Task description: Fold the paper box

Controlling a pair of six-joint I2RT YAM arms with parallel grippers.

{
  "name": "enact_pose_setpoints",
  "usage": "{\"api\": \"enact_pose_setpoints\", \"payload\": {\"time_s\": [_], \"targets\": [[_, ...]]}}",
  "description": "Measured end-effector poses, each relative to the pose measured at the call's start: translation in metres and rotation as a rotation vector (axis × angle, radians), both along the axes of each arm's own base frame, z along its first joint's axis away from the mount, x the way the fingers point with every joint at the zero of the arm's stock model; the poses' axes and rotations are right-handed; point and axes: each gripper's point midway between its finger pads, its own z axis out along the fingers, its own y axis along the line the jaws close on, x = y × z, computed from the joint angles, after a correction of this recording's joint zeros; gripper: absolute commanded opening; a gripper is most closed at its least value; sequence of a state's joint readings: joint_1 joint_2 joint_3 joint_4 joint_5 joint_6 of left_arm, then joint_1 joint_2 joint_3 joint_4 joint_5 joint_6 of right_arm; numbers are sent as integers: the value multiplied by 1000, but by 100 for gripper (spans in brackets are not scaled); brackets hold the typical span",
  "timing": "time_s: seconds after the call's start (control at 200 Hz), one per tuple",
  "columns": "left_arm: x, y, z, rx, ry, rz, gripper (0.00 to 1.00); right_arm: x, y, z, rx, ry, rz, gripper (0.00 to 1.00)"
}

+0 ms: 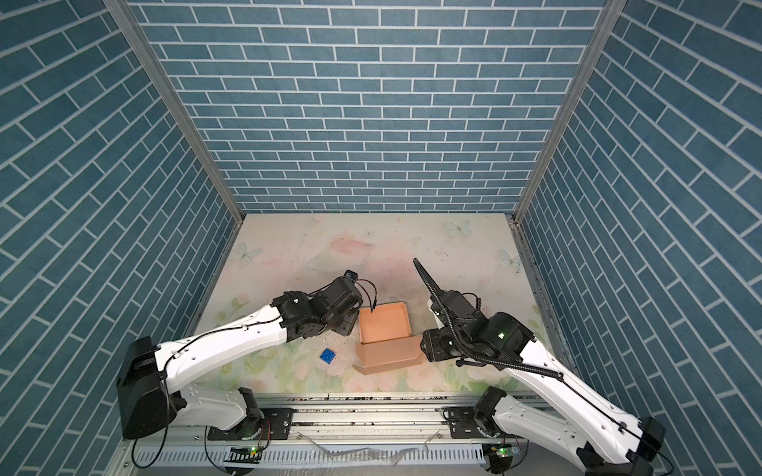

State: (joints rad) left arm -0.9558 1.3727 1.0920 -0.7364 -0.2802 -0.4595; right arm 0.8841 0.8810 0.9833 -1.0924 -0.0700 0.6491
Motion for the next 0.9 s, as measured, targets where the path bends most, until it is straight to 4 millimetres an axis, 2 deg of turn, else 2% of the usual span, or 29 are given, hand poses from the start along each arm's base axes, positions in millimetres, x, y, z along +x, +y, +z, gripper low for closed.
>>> {"api": "enact_pose_setpoints", "payload": {"time_s": [0.355, 0.585, 0.81, 0.9], "targets": [[-6, 3, -10, -15, 29, 17, 61, -13, 4, -36, -44, 98, -36, 40], [-9, 2, -19, -21, 47, 12, 62, -6, 13, -41, -20, 103, -85, 32], [-9, 1, -20, -28, 44, 11, 61, -5, 14, -51, -25, 119, -117, 26], [-9, 0, -20, -29, 43, 10, 61, -5, 14, -54, -23, 125, -129, 18]]}}
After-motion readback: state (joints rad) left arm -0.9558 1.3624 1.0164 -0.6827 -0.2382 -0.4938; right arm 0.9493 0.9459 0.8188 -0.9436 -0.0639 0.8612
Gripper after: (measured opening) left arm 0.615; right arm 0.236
